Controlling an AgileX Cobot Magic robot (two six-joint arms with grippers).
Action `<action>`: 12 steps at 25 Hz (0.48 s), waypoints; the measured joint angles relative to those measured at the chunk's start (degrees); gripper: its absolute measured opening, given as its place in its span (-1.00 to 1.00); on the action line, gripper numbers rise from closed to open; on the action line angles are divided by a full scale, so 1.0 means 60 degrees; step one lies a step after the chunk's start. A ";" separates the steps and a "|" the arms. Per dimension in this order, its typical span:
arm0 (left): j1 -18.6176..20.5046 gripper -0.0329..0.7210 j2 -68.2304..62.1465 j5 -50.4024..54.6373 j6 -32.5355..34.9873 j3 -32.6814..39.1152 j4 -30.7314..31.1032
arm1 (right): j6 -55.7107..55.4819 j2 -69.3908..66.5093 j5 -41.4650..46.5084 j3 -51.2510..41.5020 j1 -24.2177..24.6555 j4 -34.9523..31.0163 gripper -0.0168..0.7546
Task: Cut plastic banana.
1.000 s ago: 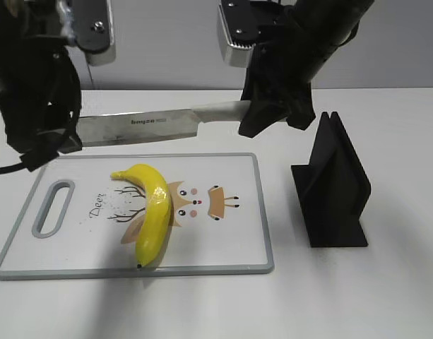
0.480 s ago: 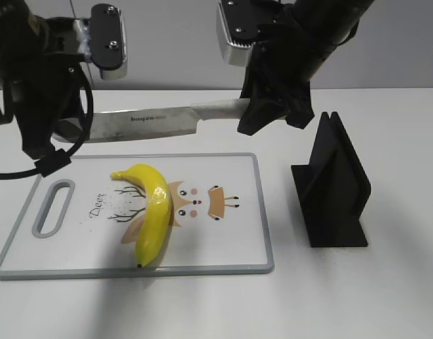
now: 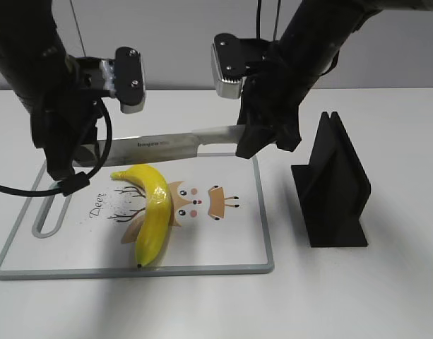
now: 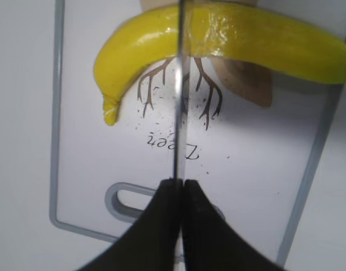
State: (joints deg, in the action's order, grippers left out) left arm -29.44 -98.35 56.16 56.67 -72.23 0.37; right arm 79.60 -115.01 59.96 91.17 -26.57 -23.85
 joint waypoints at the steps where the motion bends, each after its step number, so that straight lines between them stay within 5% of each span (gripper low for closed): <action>1: 0.0000 -0.93 -0.0175 -0.0053 0.0000 0.0000 0.0001 | 0.0009 -0.0176 -0.0064 0.0003 0.0000 0.0011 -0.54; 12: 0.0064 -0.95 -0.3030 -0.1206 0.0000 -0.0028 -0.0614 | 0.0008 -0.2069 -0.0447 0.0066 0.0009 0.0172 -0.54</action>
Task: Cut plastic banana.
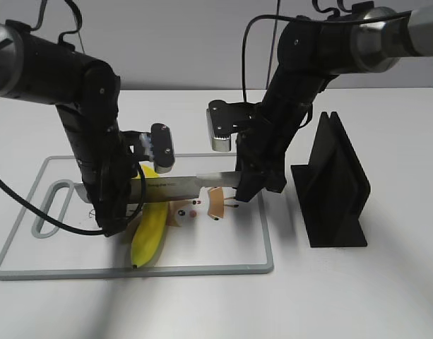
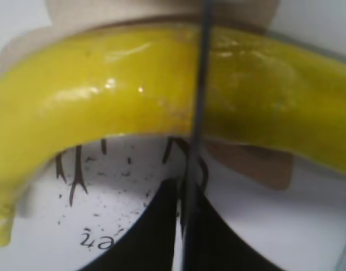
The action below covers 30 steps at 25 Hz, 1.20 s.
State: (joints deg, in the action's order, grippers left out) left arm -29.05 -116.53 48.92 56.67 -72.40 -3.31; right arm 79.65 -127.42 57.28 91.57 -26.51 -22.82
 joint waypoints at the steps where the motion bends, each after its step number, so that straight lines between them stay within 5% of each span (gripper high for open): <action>1: 0.0000 -0.95 -0.0031 0.0029 0.0000 -0.0072 0.0012 | -0.0018 -0.0045 0.0009 0.0023 0.0000 0.0000 -0.54; 16: -0.0009 -0.96 0.0279 0.0198 0.0000 -0.0054 0.0067 | -0.0118 0.0105 0.0194 0.0093 -0.0029 0.0037 -0.54; 30: -0.0045 -0.96 0.2912 0.1063 0.0000 -0.0055 -0.0036 | -0.0396 0.2234 0.0933 0.0093 -0.0060 0.0218 -0.54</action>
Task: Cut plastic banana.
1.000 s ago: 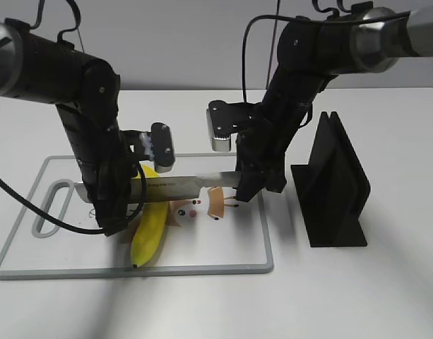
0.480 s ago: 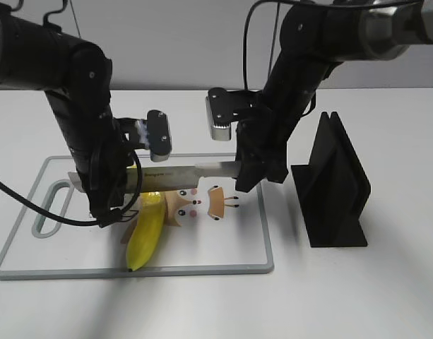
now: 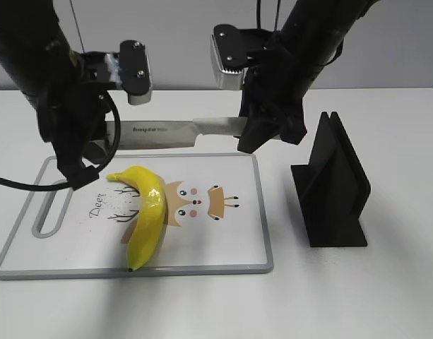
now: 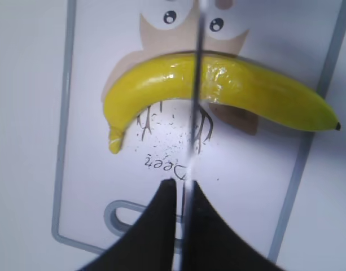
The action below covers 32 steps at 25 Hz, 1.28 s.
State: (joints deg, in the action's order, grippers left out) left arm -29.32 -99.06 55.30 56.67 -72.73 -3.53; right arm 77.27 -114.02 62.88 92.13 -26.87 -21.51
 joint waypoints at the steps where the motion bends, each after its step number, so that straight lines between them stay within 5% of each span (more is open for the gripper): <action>1: -0.0011 -0.96 0.0218 0.0031 0.0008 0.0000 -0.0009 | 0.0000 0.0126 0.0015 0.0000 0.0000 -0.0011 -0.54; 9: -0.0029 -0.93 0.0836 0.0074 0.0040 0.0010 -0.0020 | 0.0010 0.0344 0.0023 0.0019 0.0000 -0.0059 -0.54; 12: -0.0029 -0.73 0.0846 0.0028 0.0031 0.0010 -0.0108 | -0.0023 0.0344 0.0058 0.0019 0.0000 -0.0038 -0.54; 18: -0.0029 0.46 0.0913 0.0010 0.0031 0.0010 -0.0292 | -0.0100 0.0336 0.0119 0.0019 0.0010 0.0229 -0.54; 21: -0.0029 0.81 0.0913 0.0008 0.0031 0.0010 -0.0331 | -0.0334 0.0336 0.0119 0.0019 0.0010 0.0221 -0.54; 26: -0.0029 0.87 0.1161 -0.0114 -0.0481 0.0010 -0.0111 | -0.1016 0.0336 0.0235 0.0177 0.0010 0.0407 -0.54; 32: 0.0505 0.87 0.1984 -0.0466 -0.3002 0.0010 0.1448 | -0.3265 0.0336 0.0601 0.0947 0.0010 0.1289 -0.54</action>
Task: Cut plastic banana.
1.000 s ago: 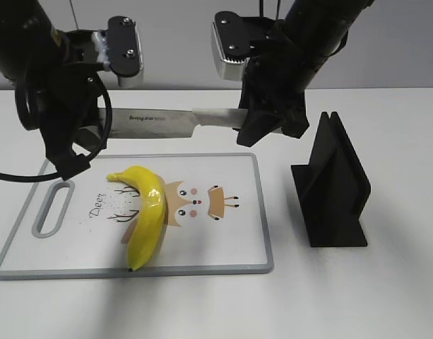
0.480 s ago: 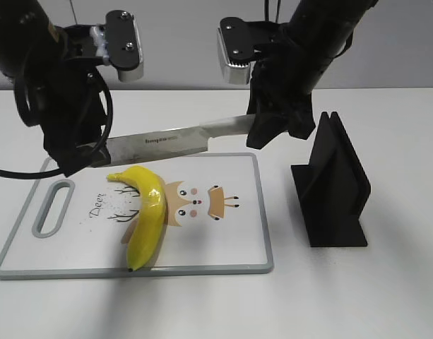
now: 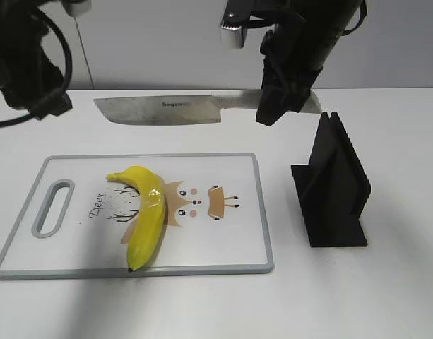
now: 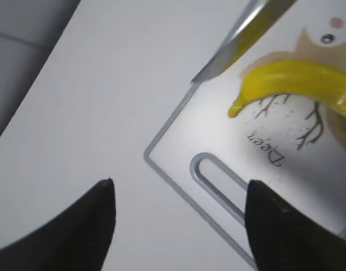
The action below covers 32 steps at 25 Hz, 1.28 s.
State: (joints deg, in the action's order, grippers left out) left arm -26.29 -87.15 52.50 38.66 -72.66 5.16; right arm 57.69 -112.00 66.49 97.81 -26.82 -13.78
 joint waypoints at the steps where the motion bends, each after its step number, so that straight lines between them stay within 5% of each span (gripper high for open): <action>1: 0.0229 0.87 0.0115 0.0000 -0.0456 0.0000 0.0114 | -0.0200 0.0000 0.0070 0.0081 0.0000 0.0030 -0.54; 12: 0.3137 0.71 0.0640 0.2113 -0.3961 0.0000 0.0255 | -0.4772 0.0055 0.0381 0.0591 0.0000 0.0050 -0.54; 16: 0.3910 0.62 0.0686 0.2802 -0.4424 0.0022 0.0267 | -0.5847 0.0419 0.0403 0.0504 0.0000 0.0041 -0.54; 32: 0.4081 0.58 0.6113 0.2710 -0.4544 0.3728 0.0022 | -0.7706 0.4566 -0.1123 -0.4993 0.0000 0.0045 -0.54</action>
State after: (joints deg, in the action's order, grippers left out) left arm -1.81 -50.48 68.76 11.39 -50.29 5.29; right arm 11.45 -84.60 59.75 67.86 -26.82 -13.51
